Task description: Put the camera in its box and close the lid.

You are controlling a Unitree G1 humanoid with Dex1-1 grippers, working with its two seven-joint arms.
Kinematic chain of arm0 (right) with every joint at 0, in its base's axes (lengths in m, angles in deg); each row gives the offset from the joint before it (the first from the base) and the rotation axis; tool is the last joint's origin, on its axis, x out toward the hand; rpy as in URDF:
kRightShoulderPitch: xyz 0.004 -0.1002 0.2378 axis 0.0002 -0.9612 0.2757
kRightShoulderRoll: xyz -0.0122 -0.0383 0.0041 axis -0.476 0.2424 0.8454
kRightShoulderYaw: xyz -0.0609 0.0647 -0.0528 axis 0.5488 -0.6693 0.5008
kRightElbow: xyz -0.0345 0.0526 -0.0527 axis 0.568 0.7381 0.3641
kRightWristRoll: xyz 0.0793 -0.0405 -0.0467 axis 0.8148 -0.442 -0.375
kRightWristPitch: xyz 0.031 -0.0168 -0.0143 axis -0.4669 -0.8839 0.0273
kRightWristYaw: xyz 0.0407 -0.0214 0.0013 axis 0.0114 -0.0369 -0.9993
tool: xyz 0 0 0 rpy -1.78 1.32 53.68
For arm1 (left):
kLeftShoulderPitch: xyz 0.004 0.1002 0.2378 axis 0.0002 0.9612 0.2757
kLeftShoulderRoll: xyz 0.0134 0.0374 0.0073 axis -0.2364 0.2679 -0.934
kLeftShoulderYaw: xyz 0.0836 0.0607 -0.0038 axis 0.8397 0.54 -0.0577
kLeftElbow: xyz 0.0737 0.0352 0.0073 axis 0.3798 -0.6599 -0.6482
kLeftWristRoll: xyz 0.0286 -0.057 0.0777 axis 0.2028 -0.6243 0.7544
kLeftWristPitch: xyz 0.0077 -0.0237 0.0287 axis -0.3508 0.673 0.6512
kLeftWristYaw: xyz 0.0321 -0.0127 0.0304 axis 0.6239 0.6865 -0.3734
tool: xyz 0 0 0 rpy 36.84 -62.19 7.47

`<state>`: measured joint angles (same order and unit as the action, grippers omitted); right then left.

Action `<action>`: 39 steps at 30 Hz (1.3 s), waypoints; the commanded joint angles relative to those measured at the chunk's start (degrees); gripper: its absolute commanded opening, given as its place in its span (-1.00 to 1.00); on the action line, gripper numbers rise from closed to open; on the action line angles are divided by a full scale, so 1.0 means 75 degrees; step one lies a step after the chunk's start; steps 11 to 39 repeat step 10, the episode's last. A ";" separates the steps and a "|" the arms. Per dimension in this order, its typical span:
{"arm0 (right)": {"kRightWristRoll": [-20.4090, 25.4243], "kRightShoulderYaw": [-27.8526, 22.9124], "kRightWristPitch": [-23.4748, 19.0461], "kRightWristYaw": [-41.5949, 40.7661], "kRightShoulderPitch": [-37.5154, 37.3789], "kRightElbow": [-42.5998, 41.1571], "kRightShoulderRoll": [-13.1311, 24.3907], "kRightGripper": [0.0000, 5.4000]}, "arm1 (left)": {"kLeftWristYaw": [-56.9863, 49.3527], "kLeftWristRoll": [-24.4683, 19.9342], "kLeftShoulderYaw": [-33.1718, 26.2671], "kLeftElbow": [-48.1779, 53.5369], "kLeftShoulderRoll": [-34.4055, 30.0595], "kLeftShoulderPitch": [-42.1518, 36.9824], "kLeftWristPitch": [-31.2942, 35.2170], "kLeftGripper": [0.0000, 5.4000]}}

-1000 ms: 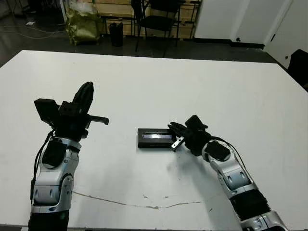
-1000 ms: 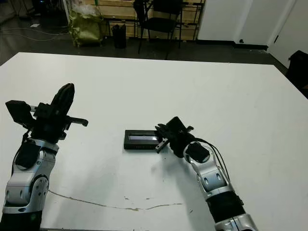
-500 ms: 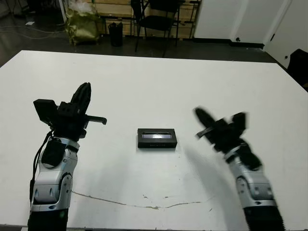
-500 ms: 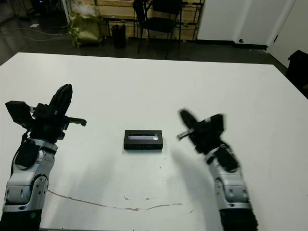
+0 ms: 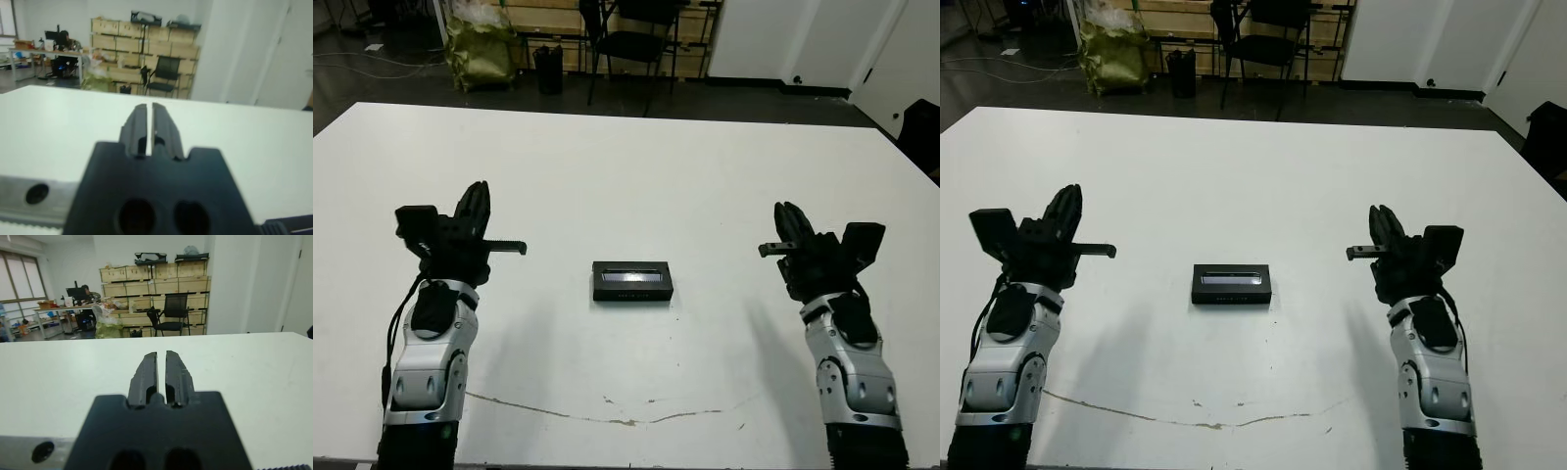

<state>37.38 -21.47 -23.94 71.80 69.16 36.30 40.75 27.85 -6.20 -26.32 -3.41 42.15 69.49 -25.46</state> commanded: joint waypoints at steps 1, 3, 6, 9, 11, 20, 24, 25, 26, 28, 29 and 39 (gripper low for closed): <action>-0.0251 0.0106 -0.0413 0.0538 -0.0101 -0.0045 -0.0216 -1.00 | -0.0203 0.0175 0.0101 0.0013 0.0107 0.0195 0.0371 -0.99; -0.0312 0.0208 -0.0831 0.0795 -0.0149 -0.0281 -0.0336 -1.00 | -0.0214 0.0213 0.0148 -0.0022 0.0122 0.0260 0.0313 -0.99; -0.0478 0.0341 -0.1078 0.0903 -0.0152 -0.0393 -0.0335 -1.00 | -0.0179 0.0141 0.0143 -0.0072 0.0149 0.0256 0.0242 -0.99; -0.0511 0.0357 -0.1047 0.0901 -0.0107 -0.0319 -0.0363 -1.00 | -0.0167 0.0031 0.0104 -0.0071 0.0200 0.0200 0.0257 -0.99; -0.0493 0.0350 -0.1017 0.0893 -0.0098 -0.0285 -0.0384 -1.00 | -0.0165 0.0006 0.0091 -0.0088 0.0217 0.0176 0.0246 -0.99; -0.0493 0.0350 -0.1017 0.0893 -0.0098 -0.0285 -0.0384 -1.00 | -0.0165 0.0006 0.0091 -0.0088 0.0217 0.0176 0.0246 -0.99; -0.0493 0.0350 -0.1017 0.0893 -0.0098 -0.0285 -0.0384 -1.00 | -0.0165 0.0006 0.0091 -0.0088 0.0217 0.0176 0.0246 -0.99; -0.0493 0.0350 -0.1017 0.0893 -0.0098 -0.0285 -0.0384 -1.00 | -0.0165 0.0006 0.0091 -0.0088 0.0217 0.0176 0.0246 -0.99; -0.0493 0.0350 -0.1017 0.0893 -0.0098 -0.0285 -0.0384 -1.00 | -0.0165 0.0006 0.0091 -0.0088 0.0217 0.0176 0.0246 -0.99; -0.0493 0.0350 -0.1017 0.0893 -0.0098 -0.0285 -0.0384 -1.00 | -0.0165 0.0006 0.0091 -0.0088 0.0217 0.0176 0.0246 -0.99; -0.0493 0.0350 -0.1017 0.0893 -0.0098 -0.0285 -0.0384 -1.00 | -0.0165 0.0006 0.0091 -0.0088 0.0217 0.0176 0.0246 -0.99; -0.0493 0.0350 -0.1017 0.0893 -0.0098 -0.0285 -0.0384 -1.00 | -0.0165 0.0006 0.0091 -0.0088 0.0217 0.0176 0.0246 -0.99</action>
